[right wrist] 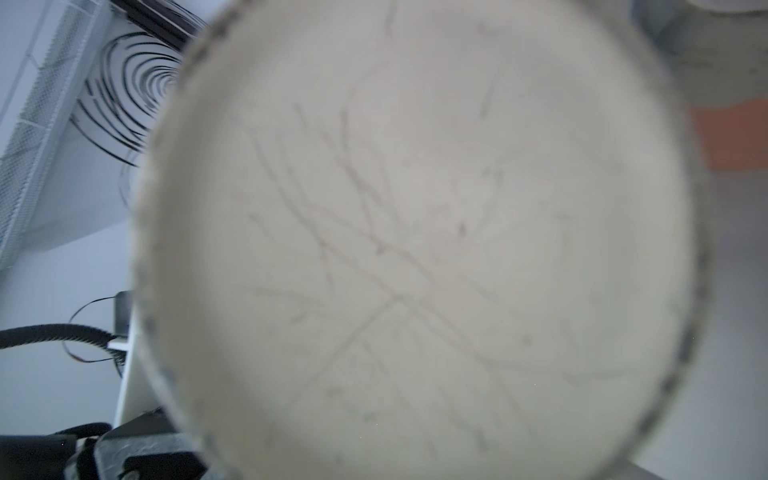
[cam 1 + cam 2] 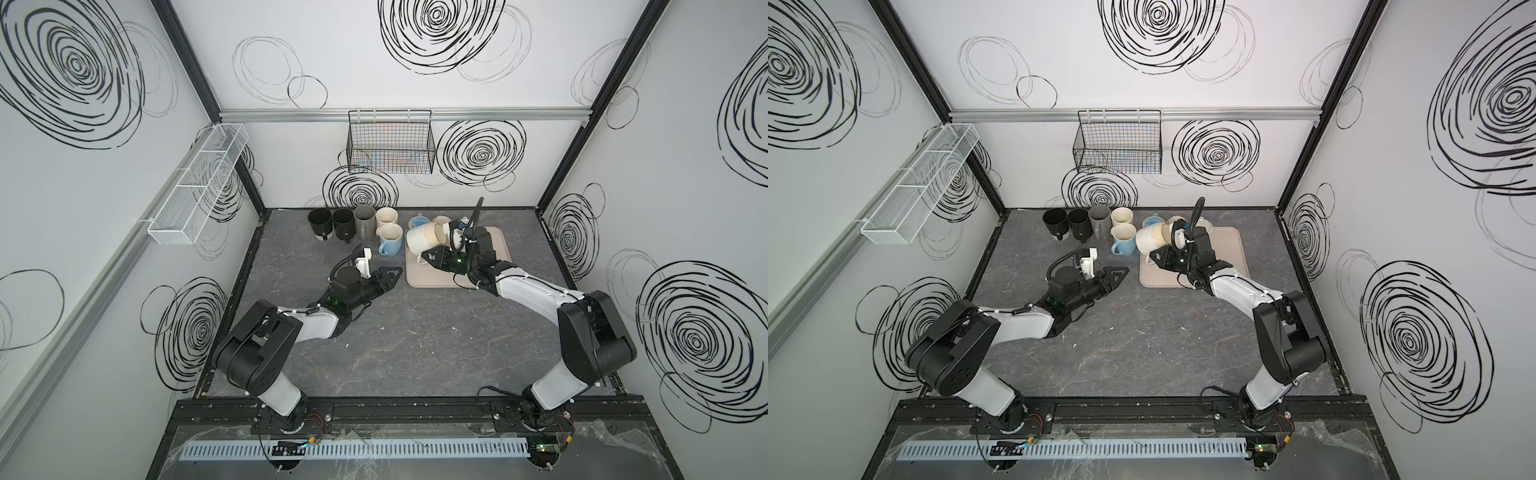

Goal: Turn the mug right side up
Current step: 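Raise the white speckled mug toward the left gripper while the left gripper reaches for it, then grasp the speckled mug's handle with the left gripper while the right gripper releases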

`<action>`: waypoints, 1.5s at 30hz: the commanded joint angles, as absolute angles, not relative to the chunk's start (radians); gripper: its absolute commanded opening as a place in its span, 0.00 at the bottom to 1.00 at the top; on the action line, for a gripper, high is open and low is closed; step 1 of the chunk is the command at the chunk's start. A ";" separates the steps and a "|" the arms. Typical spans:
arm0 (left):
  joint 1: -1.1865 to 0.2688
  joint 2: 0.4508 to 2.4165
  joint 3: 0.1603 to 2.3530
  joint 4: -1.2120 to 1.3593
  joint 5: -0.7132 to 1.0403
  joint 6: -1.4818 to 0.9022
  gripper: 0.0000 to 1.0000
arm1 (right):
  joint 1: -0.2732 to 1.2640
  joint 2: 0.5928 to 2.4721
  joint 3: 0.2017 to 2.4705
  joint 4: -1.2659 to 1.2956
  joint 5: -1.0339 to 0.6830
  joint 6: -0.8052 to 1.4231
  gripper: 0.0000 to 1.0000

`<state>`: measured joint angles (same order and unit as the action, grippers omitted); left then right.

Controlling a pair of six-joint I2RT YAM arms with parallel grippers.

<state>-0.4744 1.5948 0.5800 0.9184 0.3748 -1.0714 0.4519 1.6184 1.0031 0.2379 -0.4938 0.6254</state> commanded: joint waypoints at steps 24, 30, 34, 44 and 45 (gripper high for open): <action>-0.411 1.497 0.627 1.015 0.454 -1.156 0.48 | 0.595 1.524 1.086 0.565 -0.699 0.698 0.00; -0.428 1.500 0.640 1.022 0.463 -1.158 0.48 | 0.608 1.514 1.087 0.598 -0.717 0.722 0.00; -0.433 1.507 0.662 1.064 0.499 -1.172 0.49 | 0.615 1.517 1.085 0.637 -0.742 0.755 0.00; -0.422 1.522 0.669 1.359 0.582 -1.320 0.39 | 0.614 1.515 1.069 0.652 -0.741 0.801 0.00; -0.420 1.527 0.670 1.396 0.589 -1.343 0.34 | 0.613 1.517 1.070 0.642 -0.736 0.799 0.00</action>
